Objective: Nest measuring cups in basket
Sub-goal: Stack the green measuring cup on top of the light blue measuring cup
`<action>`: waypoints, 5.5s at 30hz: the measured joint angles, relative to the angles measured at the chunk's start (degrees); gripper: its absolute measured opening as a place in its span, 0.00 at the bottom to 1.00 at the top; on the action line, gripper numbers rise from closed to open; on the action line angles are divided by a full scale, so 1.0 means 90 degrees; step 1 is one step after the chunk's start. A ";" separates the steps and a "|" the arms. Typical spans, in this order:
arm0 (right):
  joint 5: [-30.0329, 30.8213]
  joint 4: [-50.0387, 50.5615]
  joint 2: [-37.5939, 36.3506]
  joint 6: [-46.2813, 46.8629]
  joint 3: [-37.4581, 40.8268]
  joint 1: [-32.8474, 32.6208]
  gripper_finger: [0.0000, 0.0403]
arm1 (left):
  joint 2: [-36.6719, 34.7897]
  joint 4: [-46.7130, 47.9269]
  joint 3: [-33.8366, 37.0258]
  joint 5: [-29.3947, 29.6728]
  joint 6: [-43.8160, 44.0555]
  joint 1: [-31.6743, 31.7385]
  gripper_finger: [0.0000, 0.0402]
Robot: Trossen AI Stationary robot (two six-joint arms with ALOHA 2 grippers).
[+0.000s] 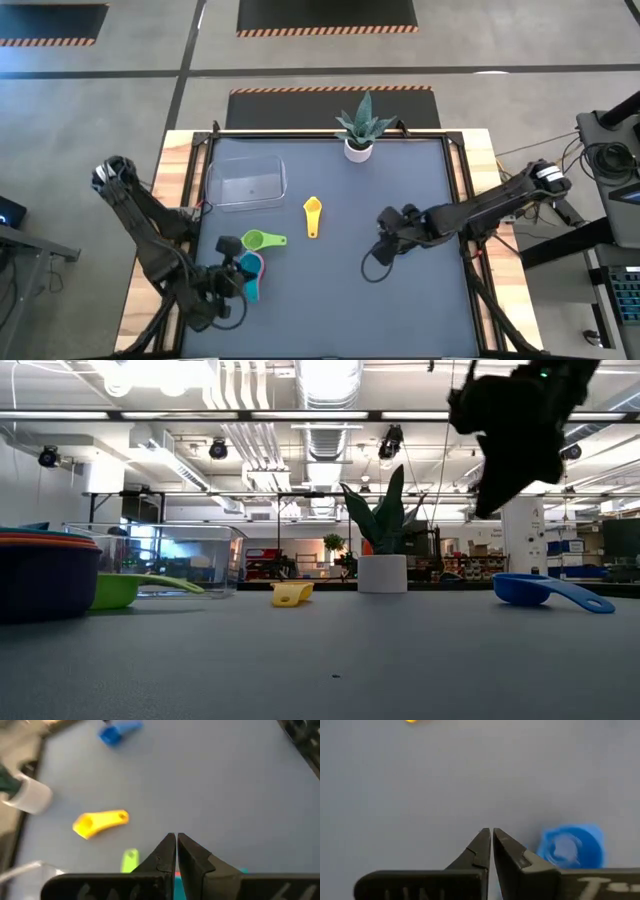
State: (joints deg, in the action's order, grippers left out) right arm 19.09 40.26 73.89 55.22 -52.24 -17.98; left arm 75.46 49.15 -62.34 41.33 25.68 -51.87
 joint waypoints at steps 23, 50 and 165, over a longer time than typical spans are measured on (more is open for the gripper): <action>-0.0514 0.1678 0.0717 0.2556 0.0237 -0.0017 0.69 | -0.1110 -0.0278 0.0645 0.1869 -0.0310 0.0014 0.00; 0.0664 0.1927 0.0872 0.1771 -0.0027 0.0043 0.65 | -0.1105 -0.0245 0.0645 0.1937 -0.0234 0.0014 0.00; -0.2276 -0.6707 0.6424 -0.6065 -0.4232 0.1651 0.30 | -0.1103 -0.0330 0.0645 0.2383 0.0611 0.0026 0.00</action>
State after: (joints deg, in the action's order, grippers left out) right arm -1.39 -20.10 131.71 0.63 -90.32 -3.11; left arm 65.54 46.17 -56.53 62.78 31.18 -51.64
